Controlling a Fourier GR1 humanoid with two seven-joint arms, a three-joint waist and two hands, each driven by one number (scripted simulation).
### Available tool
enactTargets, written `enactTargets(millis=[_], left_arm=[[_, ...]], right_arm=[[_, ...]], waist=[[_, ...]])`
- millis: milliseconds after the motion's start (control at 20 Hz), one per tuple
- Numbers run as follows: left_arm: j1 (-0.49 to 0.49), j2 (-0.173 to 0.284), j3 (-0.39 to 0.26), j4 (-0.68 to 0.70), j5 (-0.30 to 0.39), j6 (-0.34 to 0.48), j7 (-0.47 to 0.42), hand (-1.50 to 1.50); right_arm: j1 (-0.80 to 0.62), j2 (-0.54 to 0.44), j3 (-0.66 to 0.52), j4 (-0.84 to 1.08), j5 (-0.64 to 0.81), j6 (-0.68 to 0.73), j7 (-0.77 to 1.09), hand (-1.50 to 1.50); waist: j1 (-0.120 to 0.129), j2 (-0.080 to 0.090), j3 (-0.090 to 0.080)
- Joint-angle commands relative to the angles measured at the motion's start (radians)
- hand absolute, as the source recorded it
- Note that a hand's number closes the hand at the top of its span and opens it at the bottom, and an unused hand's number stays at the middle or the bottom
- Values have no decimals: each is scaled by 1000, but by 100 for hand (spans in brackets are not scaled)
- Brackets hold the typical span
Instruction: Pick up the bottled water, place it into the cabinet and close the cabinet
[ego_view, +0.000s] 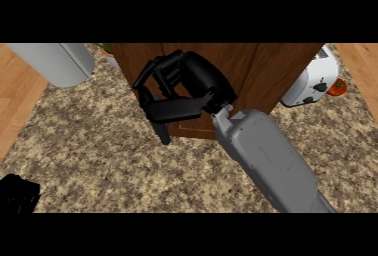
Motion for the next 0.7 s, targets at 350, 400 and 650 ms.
enactTargets(millis=[350, 400, 650], left_arm=[[-2, -3, -15, -28, -23, -2, 19, 150], [-27, 3, -4, -13, -19, -18, 13, 150], [-46, 5, 15, -24, -5, 8, 36, 150]], right_arm=[[-57, -136, -153, 264, -4, 108, -145, 150], [-57, -118, -138, 284, 6, 100, -152, 150], [-68, -138, -156, 292, -9, 125, -169, 150]], waist=[[10, 45, 4], [9, 48, 2], [2, 48, 3]])
